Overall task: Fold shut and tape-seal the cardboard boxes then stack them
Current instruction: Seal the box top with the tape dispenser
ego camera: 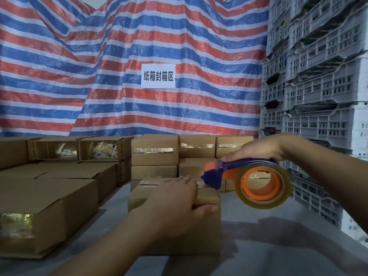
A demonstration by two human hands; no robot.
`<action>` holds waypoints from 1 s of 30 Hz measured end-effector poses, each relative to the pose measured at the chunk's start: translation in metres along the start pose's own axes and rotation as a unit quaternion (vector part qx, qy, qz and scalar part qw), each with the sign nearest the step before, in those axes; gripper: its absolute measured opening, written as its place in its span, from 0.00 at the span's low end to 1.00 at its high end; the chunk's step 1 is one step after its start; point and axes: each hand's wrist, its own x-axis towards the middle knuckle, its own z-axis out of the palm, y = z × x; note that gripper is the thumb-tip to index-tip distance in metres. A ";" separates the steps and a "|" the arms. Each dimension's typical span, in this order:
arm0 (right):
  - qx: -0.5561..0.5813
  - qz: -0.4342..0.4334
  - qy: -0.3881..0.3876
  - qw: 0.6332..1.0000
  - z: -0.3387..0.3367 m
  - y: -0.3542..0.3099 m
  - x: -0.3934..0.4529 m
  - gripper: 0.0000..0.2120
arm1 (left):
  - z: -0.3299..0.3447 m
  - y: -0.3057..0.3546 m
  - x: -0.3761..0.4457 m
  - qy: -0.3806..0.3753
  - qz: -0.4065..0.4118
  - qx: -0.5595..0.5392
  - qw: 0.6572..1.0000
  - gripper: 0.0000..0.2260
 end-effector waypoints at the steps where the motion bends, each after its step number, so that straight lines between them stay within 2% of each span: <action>1: -0.013 -0.001 -0.002 1.000 -0.004 -0.002 -0.004 0.31 | 0.000 0.000 -0.001 0.003 0.001 0.000 1.000 0.36; 5: -0.035 -0.008 -0.005 0.999 -0.024 0.002 -0.023 0.19 | 0.001 0.000 -0.004 0.012 0.003 -0.002 1.000 0.36; 8: -0.025 0.012 -0.007 1.000 -0.033 0.017 -0.036 0.15 | 0.002 -0.001 -0.003 0.016 0.004 0.000 1.000 0.37; 10: -0.048 0.032 0.006 0.998 -0.032 0.025 -0.036 0.18 | 0.002 -0.001 -0.003 0.011 0.008 -0.010 1.000 0.36; 13: -0.088 0.045 0.044 0.994 -0.029 0.035 -0.032 0.30 | 0.001 -0.001 -0.004 0.008 0.017 -0.012 1.000 0.32; 17: 0.034 0.018 -0.007 0.999 -0.034 0.042 -0.036 0.29 | 0.000 -0.001 -0.004 0.006 0.016 -0.002 1.000 0.30; 19: 0.051 0.026 0.005 0.998 -0.035 0.044 -0.041 0.29 | 0.000 -0.001 -0.004 0.006 0.015 0.000 1.000 0.29; 21: -0.009 0.043 0.022 0.999 -0.031 0.043 -0.041 0.30 | 0.001 0.000 -0.004 0.005 0.011 0.003 1.000 0.29; 24: -0.226 0.080 0.046 0.970 -0.012 0.025 -0.033 0.37 | 0.001 0.001 -0.004 0.005 0.006 0.003 1.000 0.29; 29: -0.390 0.102 0.143 0.904 0.012 -0.027 -0.015 0.27 | 0.000 0.000 -0.004 0.009 0.011 -0.011 1.000 0.28; 30: -0.444 0.124 0.144 0.876 0.017 -0.032 -0.012 0.25 | -0.001 0.001 -0.005 0.009 0.012 -0.012 1.000 0.28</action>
